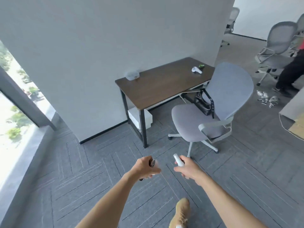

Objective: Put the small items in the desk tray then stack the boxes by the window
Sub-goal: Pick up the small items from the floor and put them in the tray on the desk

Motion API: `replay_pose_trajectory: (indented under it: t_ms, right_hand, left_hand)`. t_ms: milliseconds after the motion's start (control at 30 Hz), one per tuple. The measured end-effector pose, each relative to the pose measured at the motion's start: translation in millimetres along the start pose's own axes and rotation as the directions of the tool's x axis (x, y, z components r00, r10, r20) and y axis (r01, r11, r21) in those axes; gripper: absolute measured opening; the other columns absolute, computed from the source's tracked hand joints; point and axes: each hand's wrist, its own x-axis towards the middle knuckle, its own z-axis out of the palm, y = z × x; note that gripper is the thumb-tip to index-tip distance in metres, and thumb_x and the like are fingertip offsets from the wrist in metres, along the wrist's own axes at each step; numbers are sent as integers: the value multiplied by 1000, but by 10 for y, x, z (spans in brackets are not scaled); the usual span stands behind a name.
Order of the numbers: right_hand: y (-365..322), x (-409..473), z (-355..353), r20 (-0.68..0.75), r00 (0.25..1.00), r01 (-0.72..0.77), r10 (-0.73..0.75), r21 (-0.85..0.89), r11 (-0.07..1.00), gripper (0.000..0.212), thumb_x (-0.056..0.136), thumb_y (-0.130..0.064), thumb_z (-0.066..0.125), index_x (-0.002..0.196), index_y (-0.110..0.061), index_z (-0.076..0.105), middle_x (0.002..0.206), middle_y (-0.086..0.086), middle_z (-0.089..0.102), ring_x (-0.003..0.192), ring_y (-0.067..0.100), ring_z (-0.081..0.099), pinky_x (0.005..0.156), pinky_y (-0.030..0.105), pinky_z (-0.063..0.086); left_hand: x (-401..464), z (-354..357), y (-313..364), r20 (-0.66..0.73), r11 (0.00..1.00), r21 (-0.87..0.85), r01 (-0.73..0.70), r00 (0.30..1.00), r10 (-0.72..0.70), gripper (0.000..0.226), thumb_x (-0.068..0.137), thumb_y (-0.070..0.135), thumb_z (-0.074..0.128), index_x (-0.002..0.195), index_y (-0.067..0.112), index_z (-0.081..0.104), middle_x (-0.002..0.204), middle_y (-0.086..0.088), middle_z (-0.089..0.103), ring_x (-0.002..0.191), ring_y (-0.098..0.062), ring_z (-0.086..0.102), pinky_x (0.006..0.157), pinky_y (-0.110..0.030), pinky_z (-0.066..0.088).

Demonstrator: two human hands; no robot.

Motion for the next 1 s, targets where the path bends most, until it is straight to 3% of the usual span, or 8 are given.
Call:
replay_pose_trajectory:
  t_ms: [200,333,600,733,1000]
  right_hand:
    - [-895,1602,-438,85,993,79,-78,-10,997,22,83,-22,68,103,-15,59,78,1,59,58,14,51,47,23,37]
    - [-1597,2439,-744,151,981,132,-125,-36,991,29,87,-31,66,100,-8,54,77,3,50,58,13,42,46,23,31]
    - [-2920,3969,-1036,180,958,232,-222,-37,972,33,89,-46,64,82,-18,49,65,-2,42,52,13,38,44,24,27]
    - [-3446,4792,-983,152,964,222,-219,0,975,37,88,-50,61,73,-21,44,57,-4,42,44,12,36,42,24,24]
    - [-4501,6193,-901,117,991,67,-71,36,997,23,88,-37,57,76,-18,56,68,4,48,47,15,37,41,21,22]
  left_hand:
    - [1143,-969,341,-154,994,-92,59,985,-73,25,79,28,76,85,20,53,77,0,66,53,-6,60,47,-16,47]
    - [1786,-1624,569,-219,986,-113,123,965,-146,29,75,33,76,88,15,56,76,-2,66,54,-10,59,48,-21,50]
    - [3127,-2767,630,-319,967,-208,149,924,-211,32,74,34,74,88,14,55,71,0,62,50,-10,56,43,-22,46]
    - [3954,-3371,441,-281,966,-209,152,937,-208,35,71,38,75,86,16,53,71,0,61,51,-12,56,45,-23,46]
    - [5294,-4626,299,-264,955,-271,117,946,-190,33,75,32,77,82,17,48,68,1,59,44,-10,53,42,-22,44]
